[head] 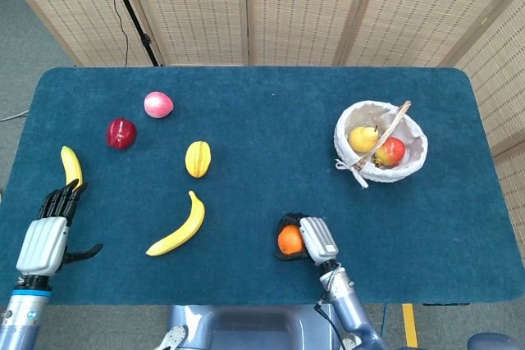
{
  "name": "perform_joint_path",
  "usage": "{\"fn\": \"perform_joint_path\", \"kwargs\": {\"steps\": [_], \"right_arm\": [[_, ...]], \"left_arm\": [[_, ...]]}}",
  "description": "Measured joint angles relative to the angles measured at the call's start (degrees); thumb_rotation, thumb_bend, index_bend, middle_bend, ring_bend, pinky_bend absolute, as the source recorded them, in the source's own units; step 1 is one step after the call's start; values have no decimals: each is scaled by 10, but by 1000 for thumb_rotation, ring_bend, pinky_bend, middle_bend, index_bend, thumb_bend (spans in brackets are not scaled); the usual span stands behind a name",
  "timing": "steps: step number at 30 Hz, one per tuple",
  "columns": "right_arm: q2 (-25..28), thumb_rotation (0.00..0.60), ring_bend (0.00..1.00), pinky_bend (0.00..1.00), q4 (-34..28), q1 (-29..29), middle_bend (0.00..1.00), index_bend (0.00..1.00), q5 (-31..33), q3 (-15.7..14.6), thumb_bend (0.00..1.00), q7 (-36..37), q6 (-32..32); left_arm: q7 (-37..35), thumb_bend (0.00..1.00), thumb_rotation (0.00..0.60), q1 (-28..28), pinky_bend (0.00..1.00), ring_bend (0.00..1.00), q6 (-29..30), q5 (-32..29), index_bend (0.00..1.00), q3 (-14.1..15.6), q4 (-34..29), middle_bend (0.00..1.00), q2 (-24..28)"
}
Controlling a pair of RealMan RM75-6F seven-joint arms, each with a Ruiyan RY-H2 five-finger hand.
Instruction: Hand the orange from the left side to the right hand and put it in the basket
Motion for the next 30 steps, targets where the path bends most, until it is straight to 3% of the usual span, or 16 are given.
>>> {"fn": "perform_joint_path", "kwargs": {"steps": [6,14,21,30], "right_arm": [[45,600,696,727,-1,-6,670,746,-43,-1,108,-87,57],[138,600,695,727,-18,-11,670,746,-40,27,108,-104,76],[202,600,695,727,-9,-3,671,747,23,77,108,-61,40],[242,600,696,726,35,24,674,748,97,125,107,-10,-32]], "left_arm": [[3,51,600,-1,0,0,-7,-4,58,-2,2,0,-2],[11,50,600,-2,0,0,-15,-7,58,-4,2,0,-6],[18,50,600,-4,0,0,-25,-14,58,-6,5,0,-11],[26,50,600,-7,0,0,-36,-18,58,-5,7,0,-15]]}}
